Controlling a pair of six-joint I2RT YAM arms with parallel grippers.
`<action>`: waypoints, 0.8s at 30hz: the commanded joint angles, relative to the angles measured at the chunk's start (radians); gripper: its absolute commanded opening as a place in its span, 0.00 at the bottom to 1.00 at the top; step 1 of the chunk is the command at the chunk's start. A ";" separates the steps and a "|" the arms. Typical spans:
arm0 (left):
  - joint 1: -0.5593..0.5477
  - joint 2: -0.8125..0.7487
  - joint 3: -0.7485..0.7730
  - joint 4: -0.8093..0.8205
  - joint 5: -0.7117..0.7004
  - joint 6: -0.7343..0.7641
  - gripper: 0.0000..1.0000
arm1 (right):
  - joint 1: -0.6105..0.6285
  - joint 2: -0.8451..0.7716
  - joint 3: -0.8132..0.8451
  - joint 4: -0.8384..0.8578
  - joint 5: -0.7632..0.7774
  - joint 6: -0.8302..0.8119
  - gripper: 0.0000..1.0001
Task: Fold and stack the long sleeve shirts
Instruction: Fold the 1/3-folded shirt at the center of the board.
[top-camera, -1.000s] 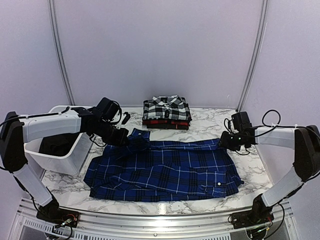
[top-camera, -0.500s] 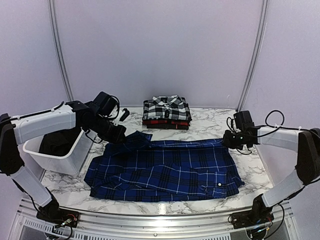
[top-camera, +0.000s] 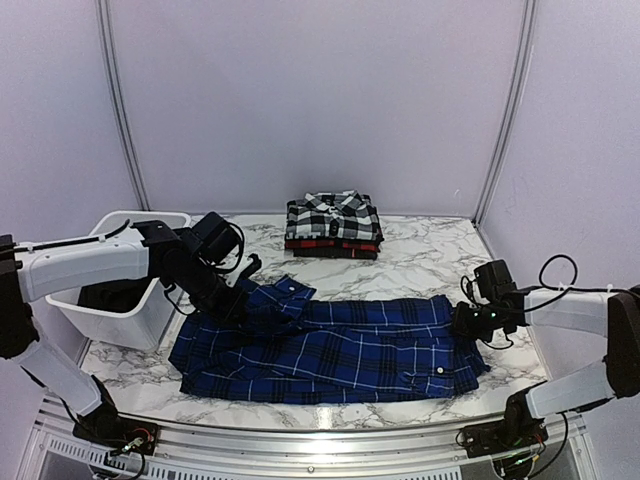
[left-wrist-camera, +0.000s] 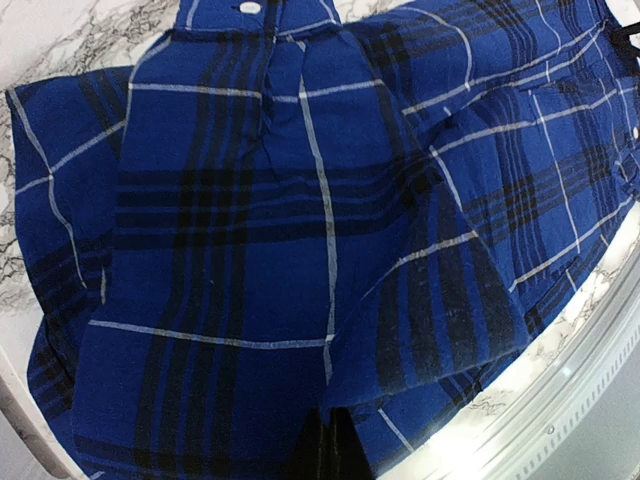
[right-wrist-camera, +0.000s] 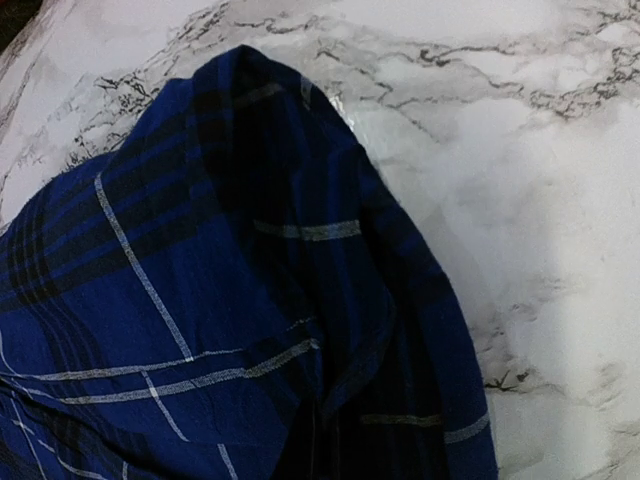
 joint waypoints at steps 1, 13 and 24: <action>-0.015 0.007 -0.006 -0.041 -0.029 -0.027 0.00 | -0.008 0.001 0.002 0.007 -0.039 0.032 0.00; -0.016 -0.079 0.033 -0.117 -0.062 -0.061 0.00 | -0.007 -0.101 0.055 -0.140 0.012 0.012 0.00; -0.027 -0.024 -0.053 -0.109 -0.016 -0.061 0.00 | 0.002 -0.117 0.028 -0.139 0.032 0.019 0.19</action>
